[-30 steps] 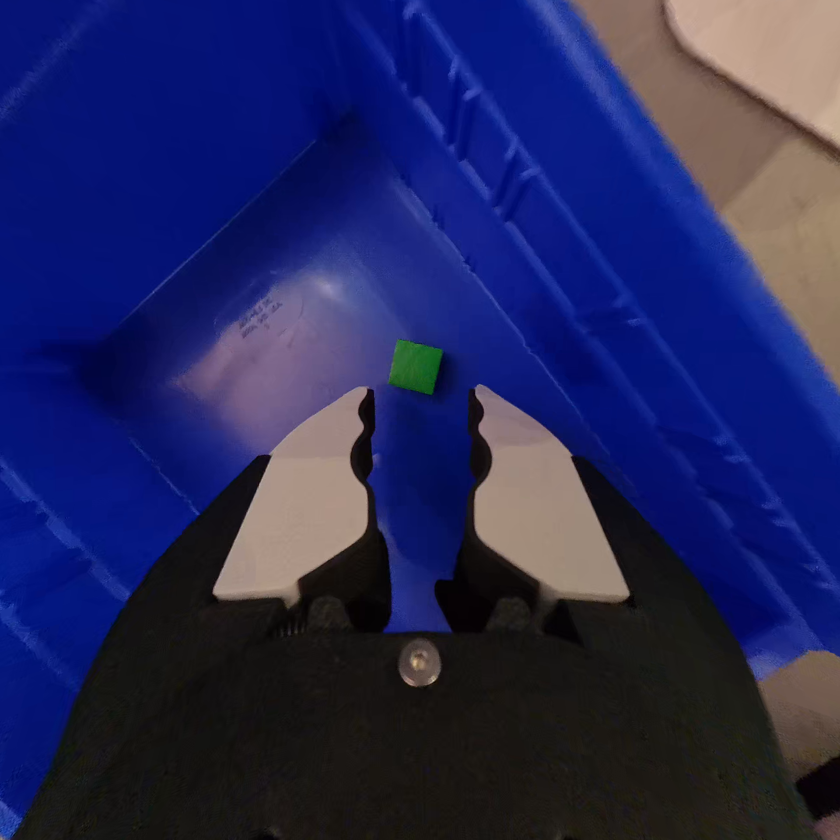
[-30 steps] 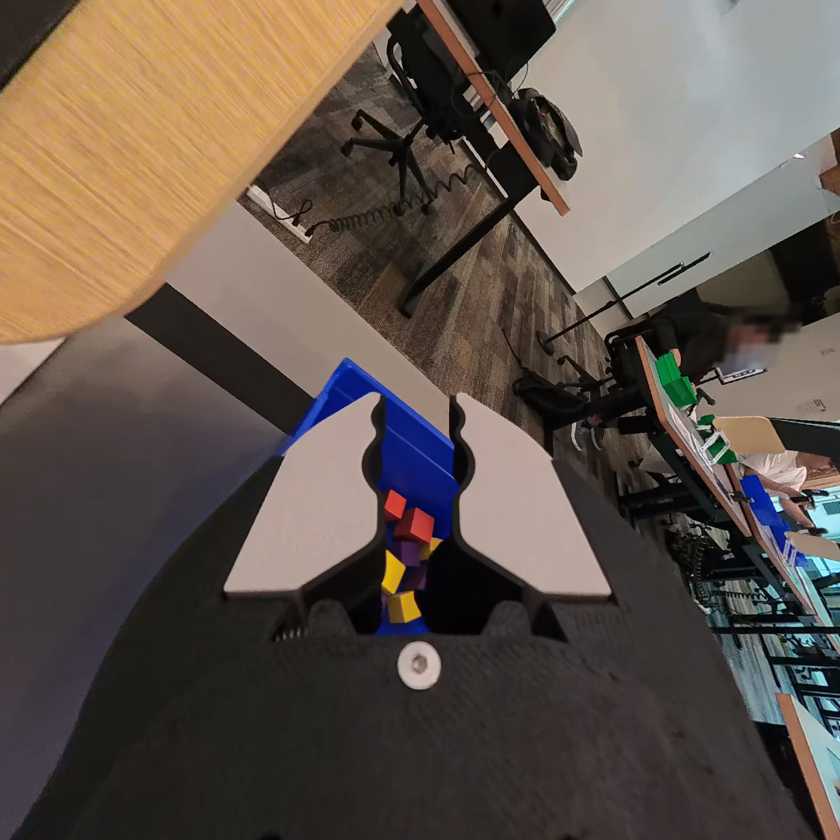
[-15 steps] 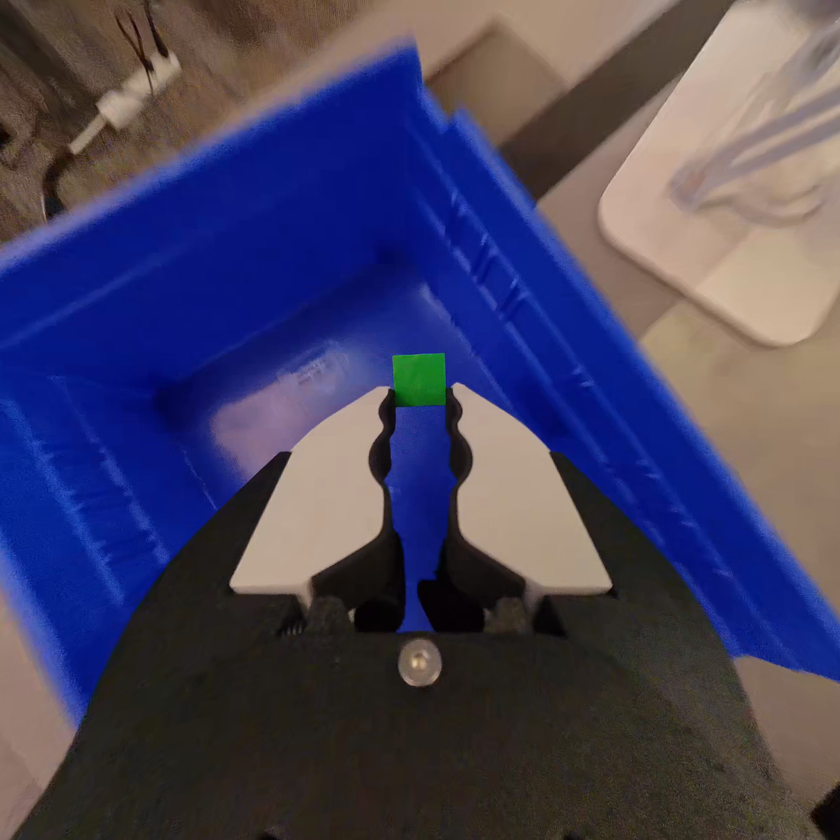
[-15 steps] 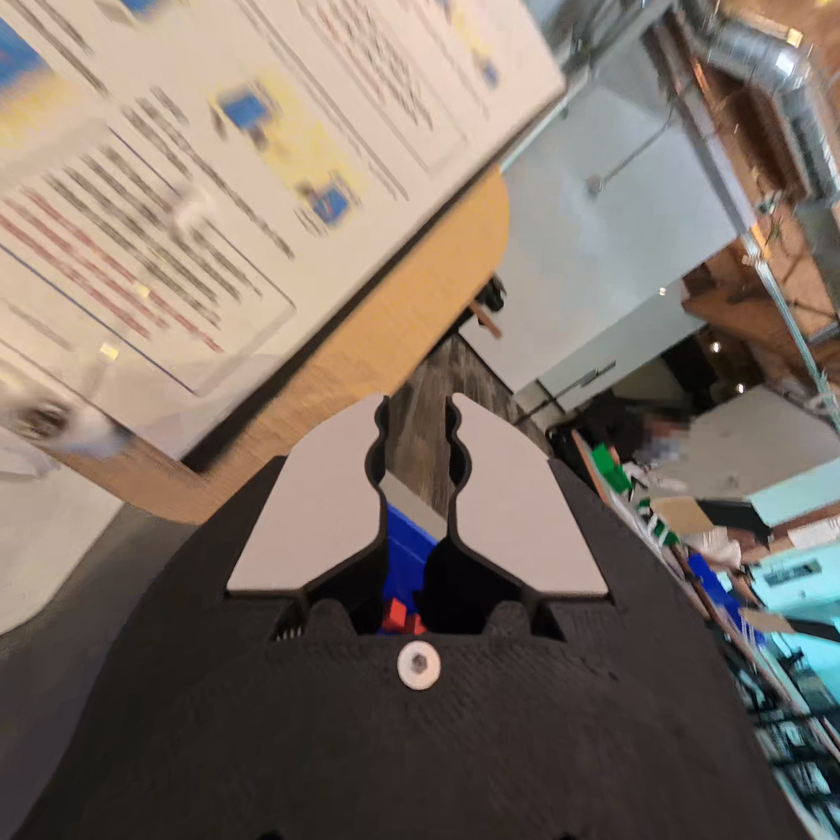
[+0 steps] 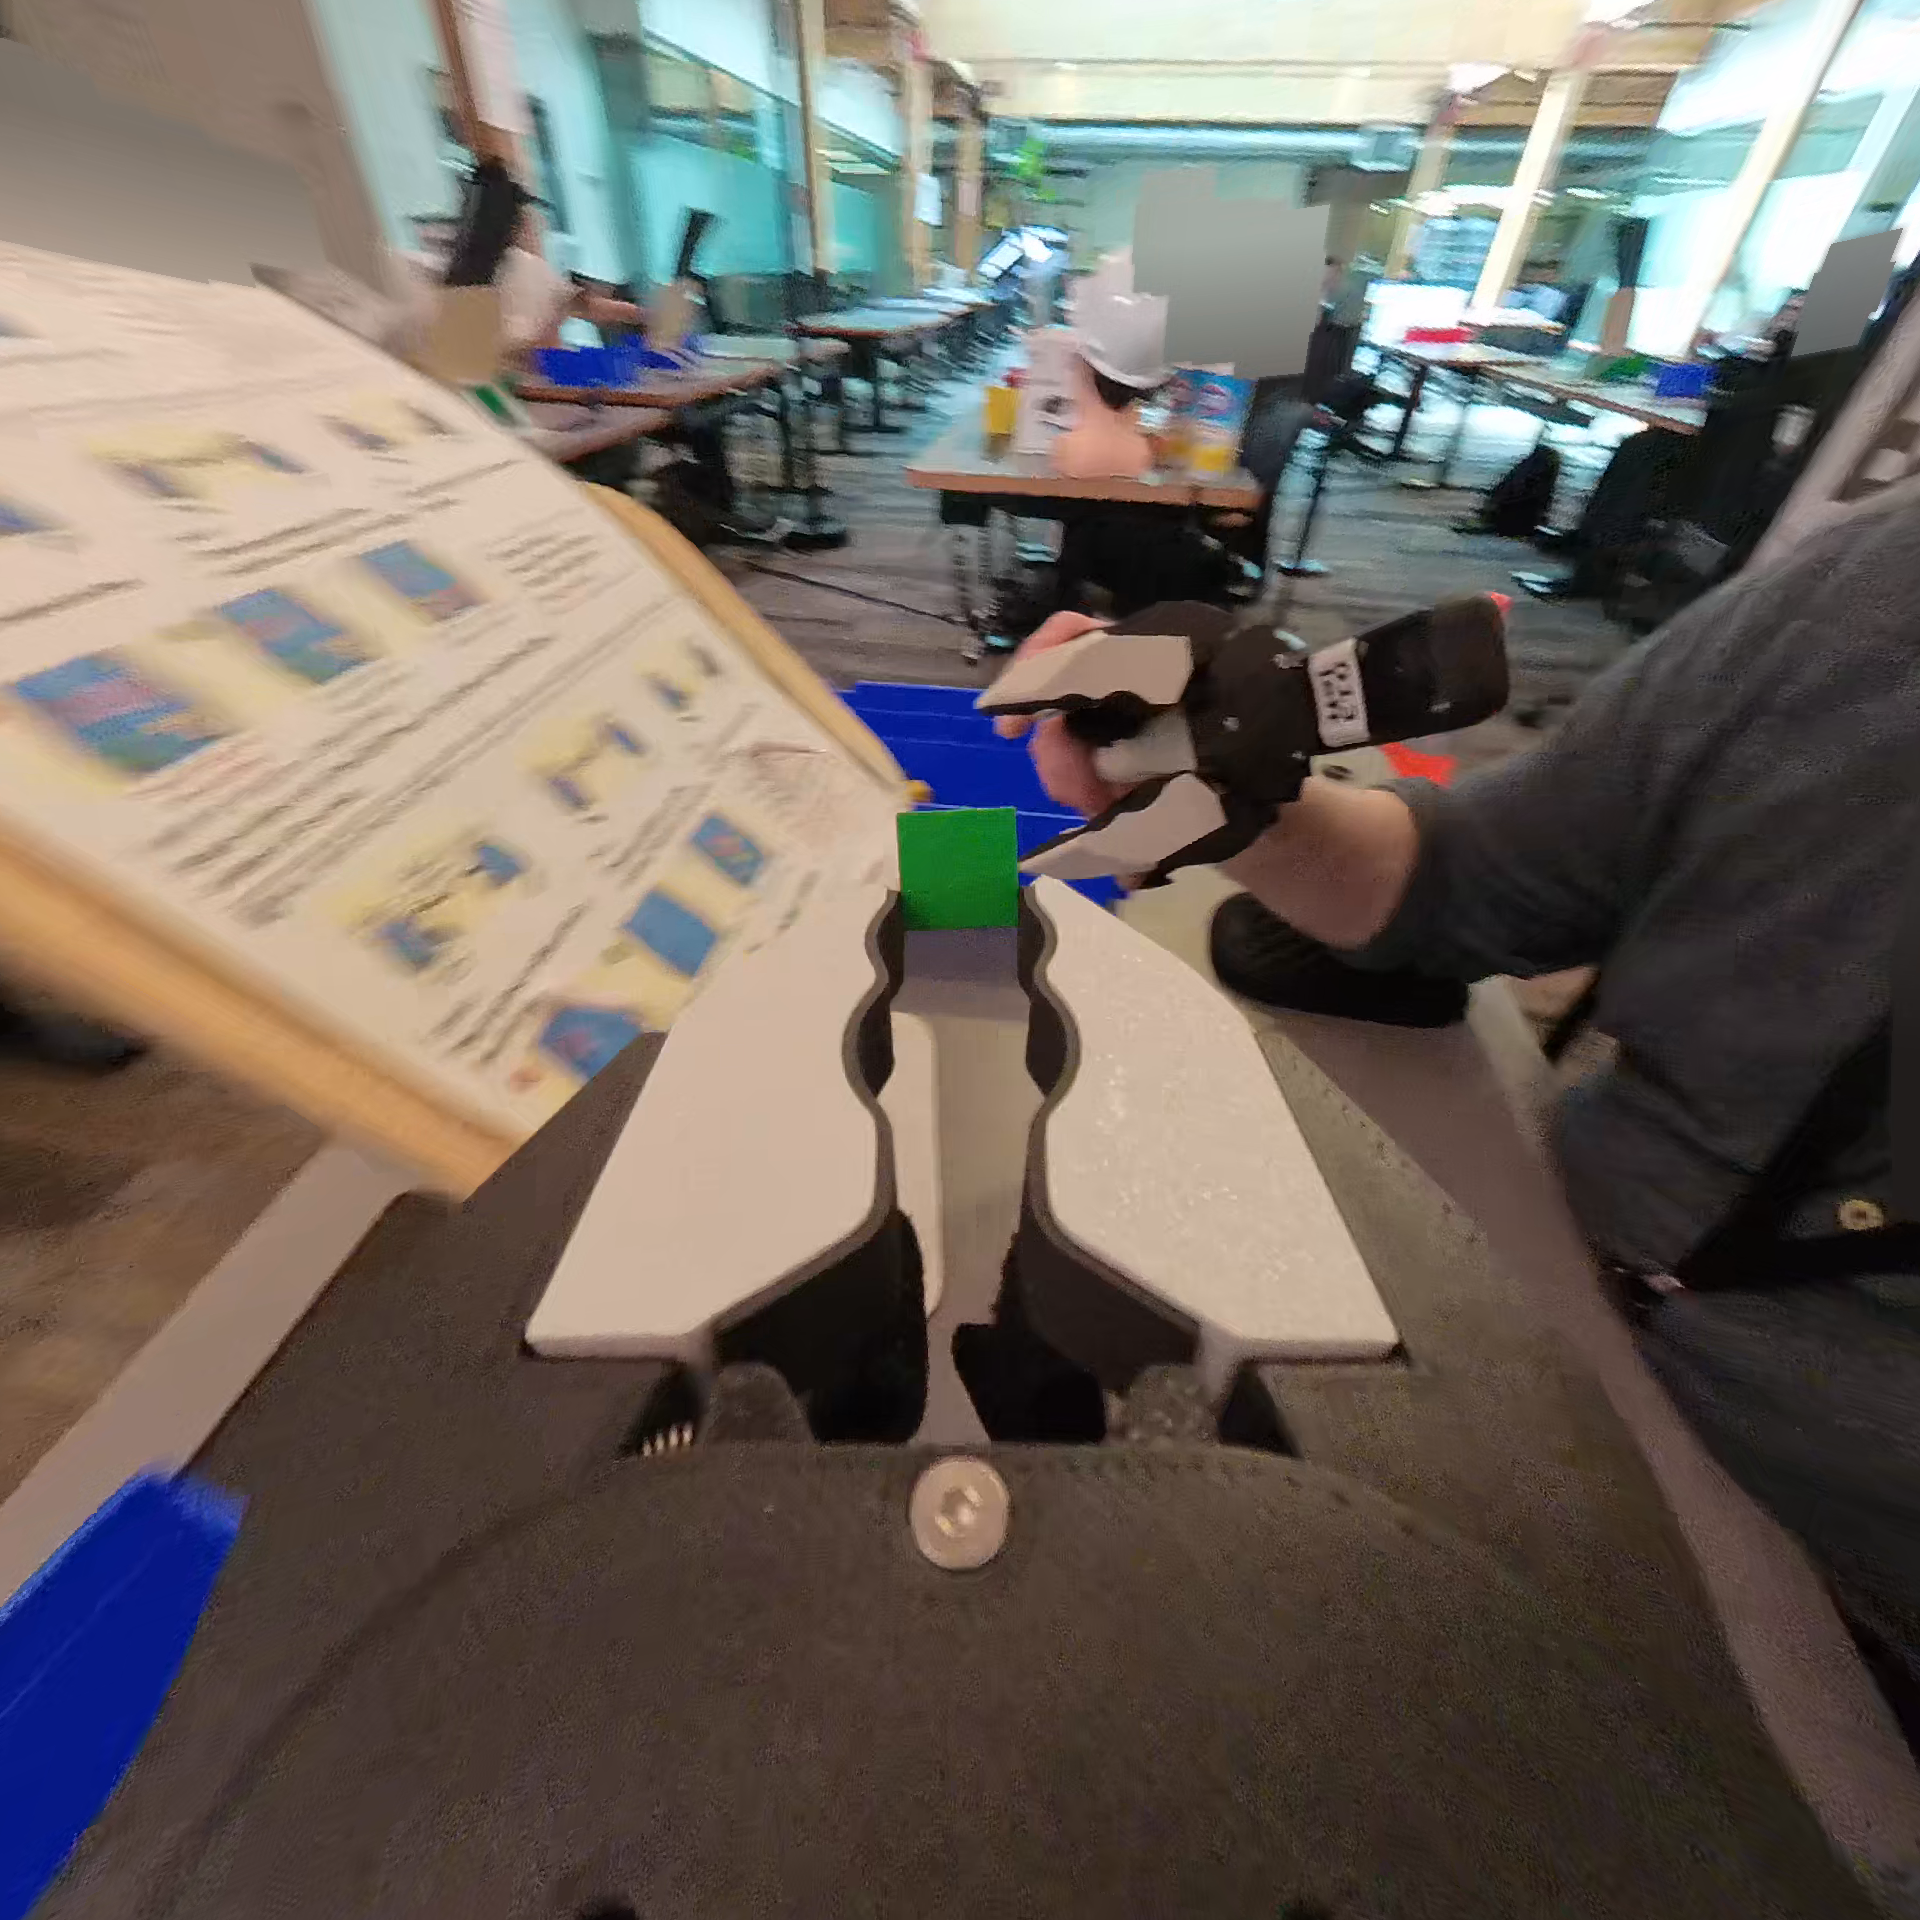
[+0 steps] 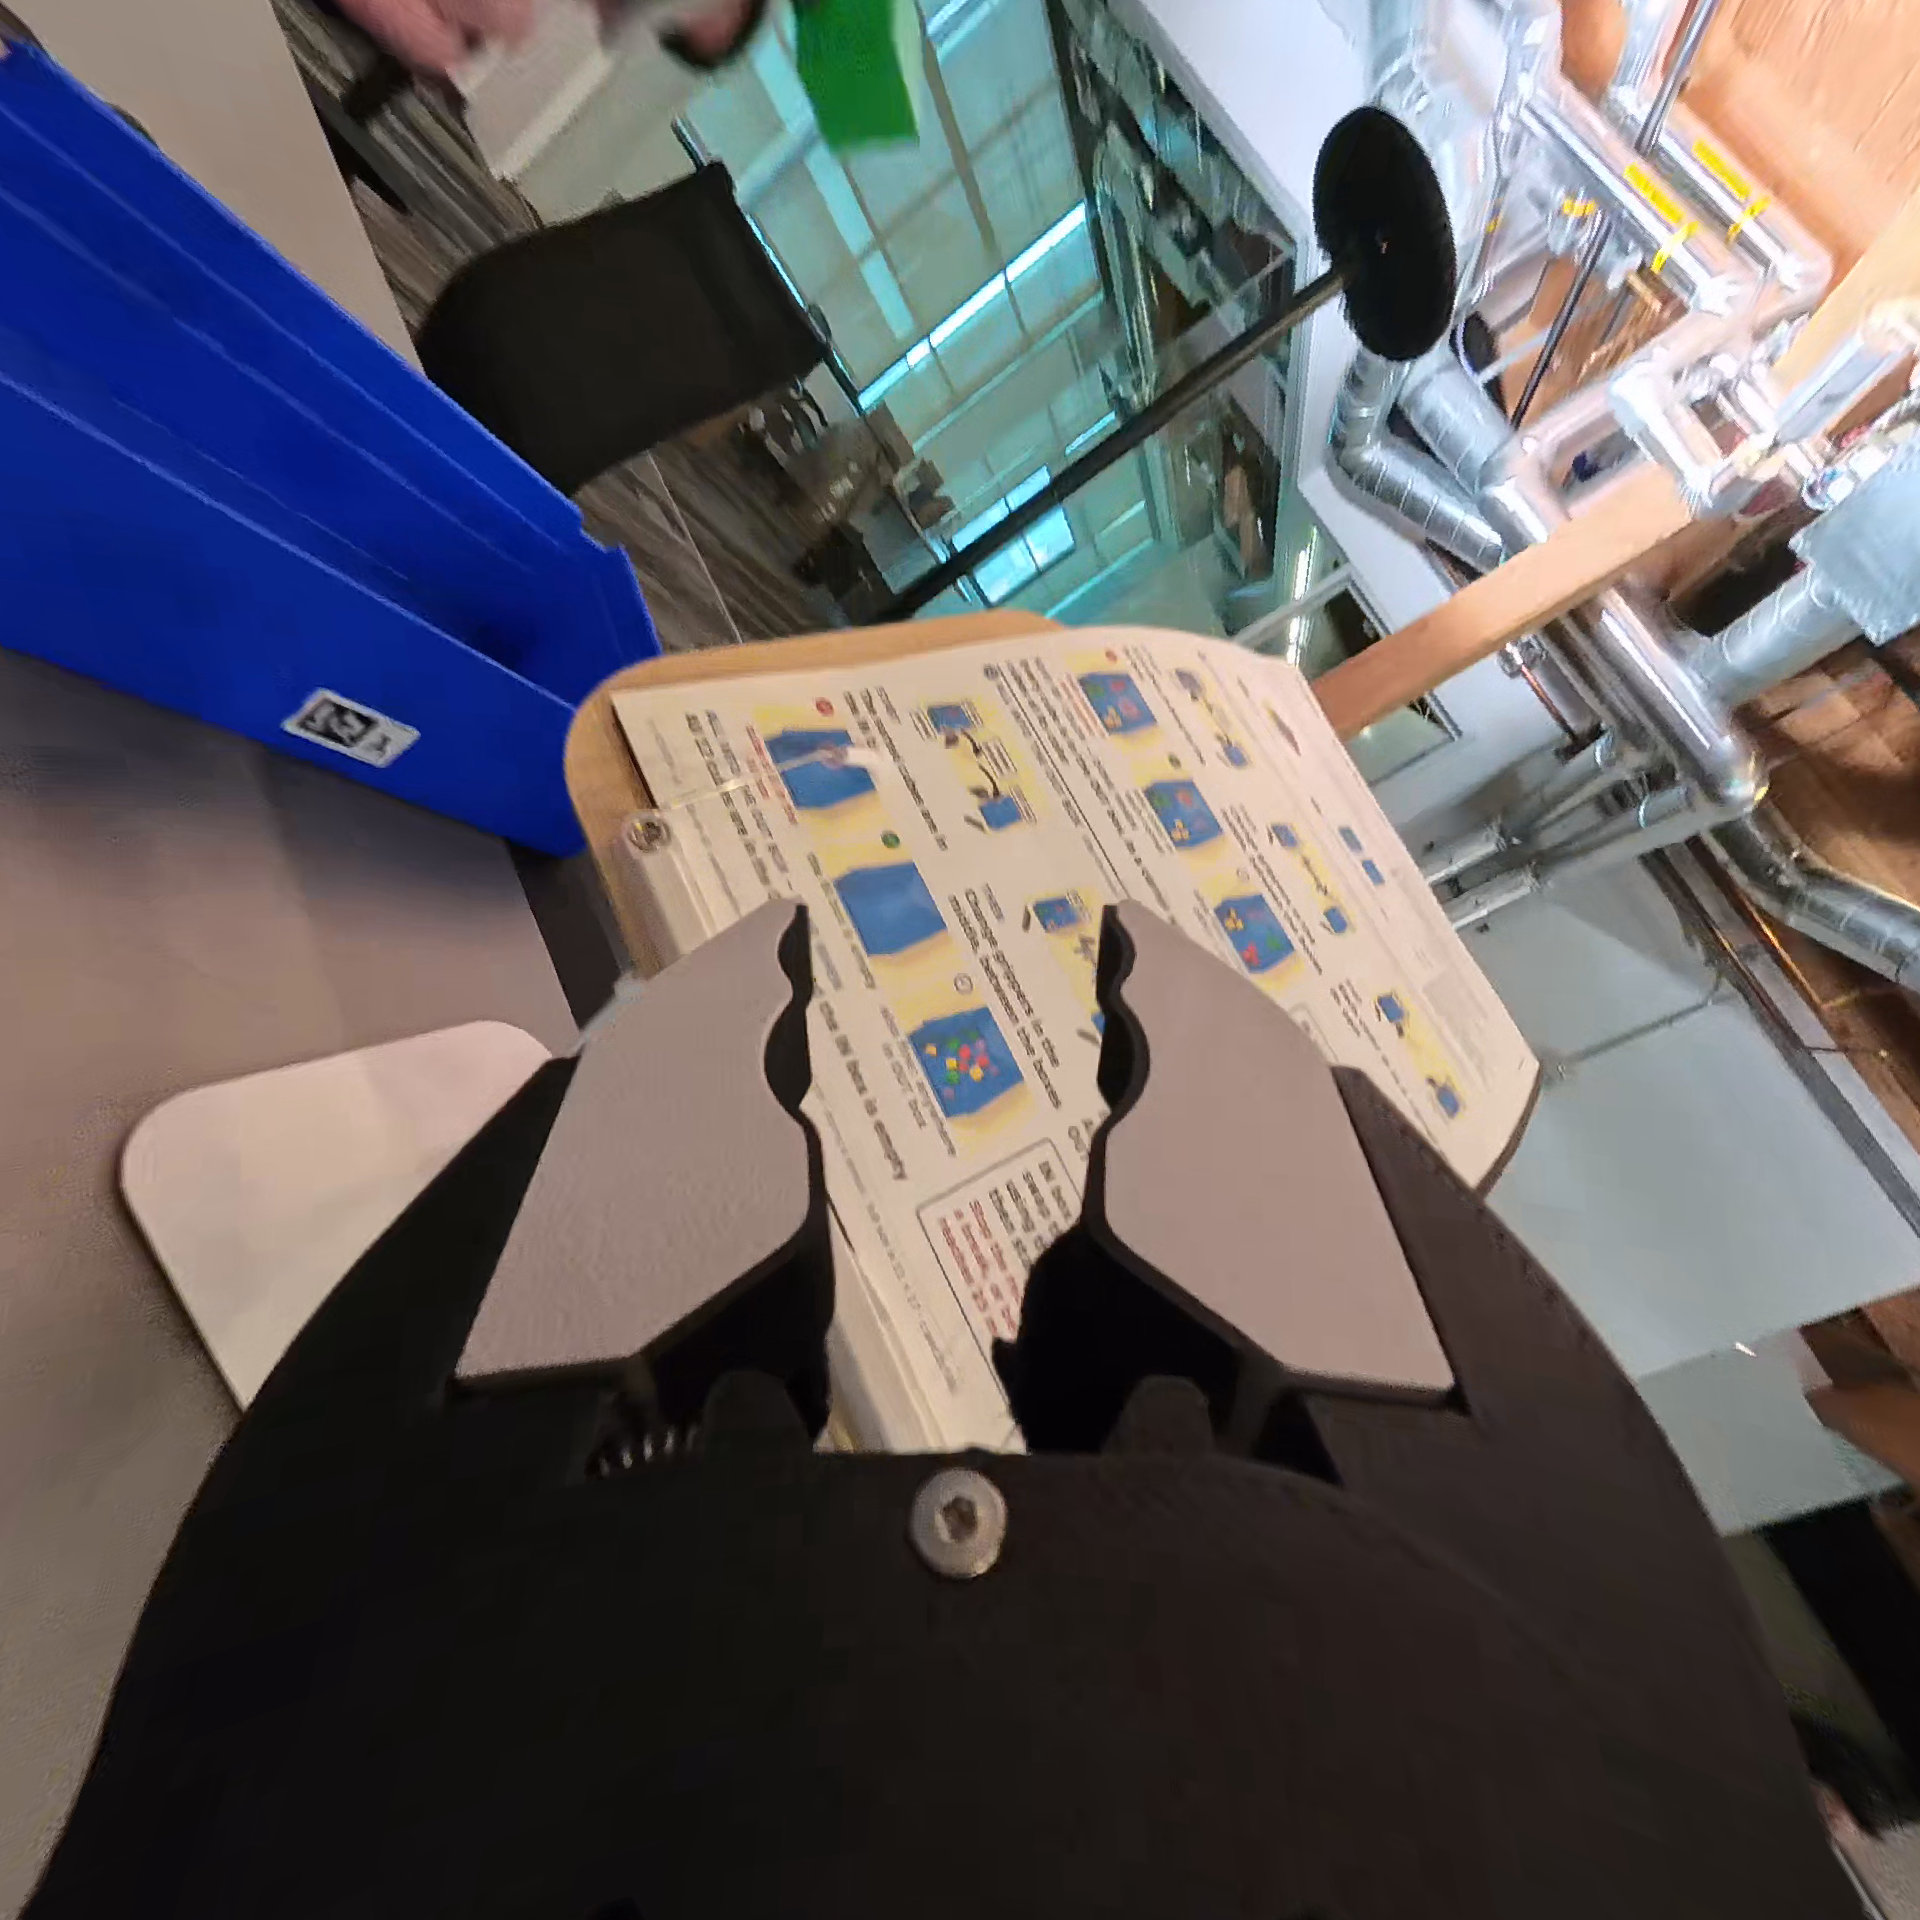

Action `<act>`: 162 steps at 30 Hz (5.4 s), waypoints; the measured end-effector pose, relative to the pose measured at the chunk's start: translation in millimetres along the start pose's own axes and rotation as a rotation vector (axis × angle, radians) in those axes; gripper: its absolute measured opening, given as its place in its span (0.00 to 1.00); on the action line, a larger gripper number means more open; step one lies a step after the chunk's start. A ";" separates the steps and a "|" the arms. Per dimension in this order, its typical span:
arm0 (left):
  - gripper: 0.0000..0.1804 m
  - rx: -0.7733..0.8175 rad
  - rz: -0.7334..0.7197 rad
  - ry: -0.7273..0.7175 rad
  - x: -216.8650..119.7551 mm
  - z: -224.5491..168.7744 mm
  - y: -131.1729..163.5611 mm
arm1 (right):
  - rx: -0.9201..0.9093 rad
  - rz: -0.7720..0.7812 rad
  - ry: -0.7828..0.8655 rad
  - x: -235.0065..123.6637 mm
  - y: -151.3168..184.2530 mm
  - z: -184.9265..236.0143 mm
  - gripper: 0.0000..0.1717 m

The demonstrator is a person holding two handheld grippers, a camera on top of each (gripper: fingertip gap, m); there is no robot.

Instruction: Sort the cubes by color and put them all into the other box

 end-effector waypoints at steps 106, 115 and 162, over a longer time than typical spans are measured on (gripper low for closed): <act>0.10 -0.869 0.833 -0.932 -134.9 126.6 191.1 | 0.443 1.172 0.217 -140.6 280.0 -125.6 0.31; 0.06 -0.891 0.958 -0.922 -127.4 131.6 206.4 | 0.606 1.327 0.142 -176.3 309.9 -121.3 0.27; 0.02 -1.014 1.043 -0.667 -135.7 124.9 226.2 | 0.866 1.188 -0.472 -190.0 366.5 -109.4 0.04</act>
Point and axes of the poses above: each gripper's, where its closed fingertips meet, x out along the fingers, y out of its underside, z = x × y across the jaws, the point moved 10 cm from there along -x, back along the fingers, and after that the axes turned 3 degrees about -x, right-handed, at the moved point
